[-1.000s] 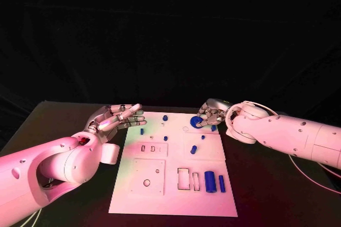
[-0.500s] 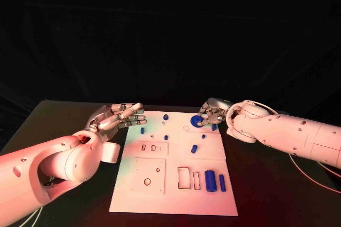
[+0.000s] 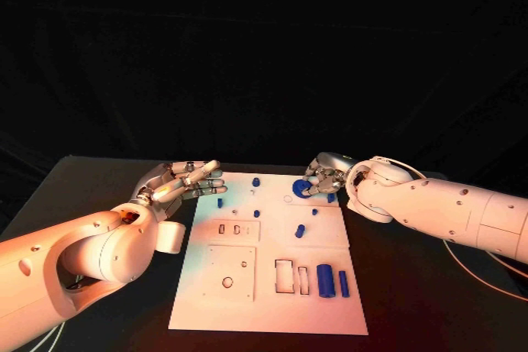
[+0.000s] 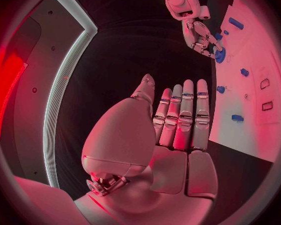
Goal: Assemble the parts on the task board
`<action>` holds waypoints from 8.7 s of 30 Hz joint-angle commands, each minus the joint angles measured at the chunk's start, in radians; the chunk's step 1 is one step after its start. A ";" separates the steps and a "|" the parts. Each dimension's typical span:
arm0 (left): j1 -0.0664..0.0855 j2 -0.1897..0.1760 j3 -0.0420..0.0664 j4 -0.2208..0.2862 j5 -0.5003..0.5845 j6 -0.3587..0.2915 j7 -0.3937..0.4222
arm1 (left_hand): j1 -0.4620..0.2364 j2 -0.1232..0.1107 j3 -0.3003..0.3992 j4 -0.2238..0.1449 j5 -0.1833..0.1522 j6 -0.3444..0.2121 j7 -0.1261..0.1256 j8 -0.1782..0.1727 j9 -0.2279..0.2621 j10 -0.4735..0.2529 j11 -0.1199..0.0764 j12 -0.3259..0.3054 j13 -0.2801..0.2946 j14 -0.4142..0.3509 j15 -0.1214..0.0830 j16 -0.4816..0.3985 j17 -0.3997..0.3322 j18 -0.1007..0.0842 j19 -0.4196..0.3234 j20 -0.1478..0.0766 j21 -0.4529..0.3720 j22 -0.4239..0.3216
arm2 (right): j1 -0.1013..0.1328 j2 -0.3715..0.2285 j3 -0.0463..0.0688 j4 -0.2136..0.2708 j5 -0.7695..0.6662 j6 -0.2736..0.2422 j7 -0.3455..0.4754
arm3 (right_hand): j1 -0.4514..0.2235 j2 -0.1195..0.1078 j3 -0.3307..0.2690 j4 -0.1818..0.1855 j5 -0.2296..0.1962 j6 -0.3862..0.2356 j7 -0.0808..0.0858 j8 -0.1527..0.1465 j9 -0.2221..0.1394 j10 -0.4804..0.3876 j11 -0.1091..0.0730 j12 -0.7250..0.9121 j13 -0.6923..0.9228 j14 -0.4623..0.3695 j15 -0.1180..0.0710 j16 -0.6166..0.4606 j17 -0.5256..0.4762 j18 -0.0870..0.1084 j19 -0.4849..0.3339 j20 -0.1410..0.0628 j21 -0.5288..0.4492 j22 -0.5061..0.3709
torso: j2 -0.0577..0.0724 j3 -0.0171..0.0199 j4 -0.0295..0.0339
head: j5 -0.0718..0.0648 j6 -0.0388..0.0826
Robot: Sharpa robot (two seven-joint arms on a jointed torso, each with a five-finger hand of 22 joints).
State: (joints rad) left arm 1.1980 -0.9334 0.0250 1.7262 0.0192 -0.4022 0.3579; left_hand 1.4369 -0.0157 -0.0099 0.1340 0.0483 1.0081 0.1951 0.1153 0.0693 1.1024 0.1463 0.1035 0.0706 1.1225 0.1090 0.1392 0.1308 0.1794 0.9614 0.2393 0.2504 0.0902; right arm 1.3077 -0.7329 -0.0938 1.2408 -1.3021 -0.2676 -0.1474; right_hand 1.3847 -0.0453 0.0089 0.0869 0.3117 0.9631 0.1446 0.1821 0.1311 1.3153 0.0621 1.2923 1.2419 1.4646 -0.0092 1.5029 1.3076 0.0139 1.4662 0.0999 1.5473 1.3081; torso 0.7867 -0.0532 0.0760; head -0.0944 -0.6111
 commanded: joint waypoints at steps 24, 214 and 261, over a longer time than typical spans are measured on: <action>0.001 0.004 0.001 -0.006 -0.004 0.022 -0.002 | 0.013 0.005 0.000 -0.009 0.003 -0.003 0.007 -0.005 -0.001 -0.002 0.004 -0.008 -0.001 0.003 0.002 -0.006 0.002 0.006 0.009 -0.002 0.001 -0.002 | 0.009 -0.019 0.000 0.143 -0.168 -0.198 -0.037 | 0.007 0.011 0.073 0.001 0.062 0.065 -0.021 0.013 0.008 0.061 -0.020 0.060 0.074 0.081 -0.017 0.013 0.144 -0.014 0.105 -0.014 0.024 0.263 | -0.001 -0.0010 -0.0009 | 0.003 0.014; 0.001 -0.001 0.001 -0.023 -0.007 0.025 -0.015 | 0.018 0.008 -0.001 -0.017 0.003 -0.005 0.010 -0.013 -0.001 -0.003 0.007 -0.018 -0.002 0.003 0.004 -0.014 0.006 0.005 0.011 -0.002 0.000 -0.005 | -0.092 -0.170 -0.004 0.093 0.140 -0.206 0.237 | 0.054 0.024 0.176 0.017 -0.034 0.140 -0.041 -0.039 0.035 0.073 -0.036 0.064 0.106 0.081 -0.030 0.016 0.153 -0.012 0.100 -0.024 0.018 0.257 | -0.001 0.0099 -0.0188 | -0.002 -0.010; 0.000 0.037 -0.001 -0.061 -0.007 0.033 -0.018 | 0.017 0.010 -0.002 -0.017 0.003 -0.005 0.010 -0.014 -0.001 -0.003 0.008 -0.020 -0.002 0.004 0.005 -0.015 0.006 0.005 0.011 -0.002 0.000 -0.006 | -0.101 0.161 -0.033 0.265 -0.240 -0.109 -0.151 | -0.020 0.004 0.171 0.047 -0.026 0.131 -0.039 -0.031 0.042 0.075 -0.035 0.055 0.100 0.081 -0.030 0.014 0.149 -0.014 0.105 -0.028 0.024 0.263 | -0.029 0.0045 -0.0164 | 0.070 -0.060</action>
State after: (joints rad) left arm 1.1973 -0.8987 0.0237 1.6635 0.0166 -0.3897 0.3361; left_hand 1.4445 -0.0080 -0.0097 0.1229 0.0483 1.0045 0.1985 0.1076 0.0694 1.0987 0.1499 0.0899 0.0704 1.1225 0.1090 0.1307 0.1363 0.1793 0.9650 0.2358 0.2503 0.0862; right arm 1.2082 -0.5745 -0.1270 1.5081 -1.4886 -0.3875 -0.2701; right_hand 1.3667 -0.0361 0.1808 0.1300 0.2806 1.0843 0.1195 0.1491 0.1726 1.3881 0.0249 1.3529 1.3079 1.4664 -0.0360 1.5163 1.3073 0.0143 1.4679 0.0800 1.5654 1.3075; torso 0.7575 -0.0503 0.0595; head -0.0296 -0.6681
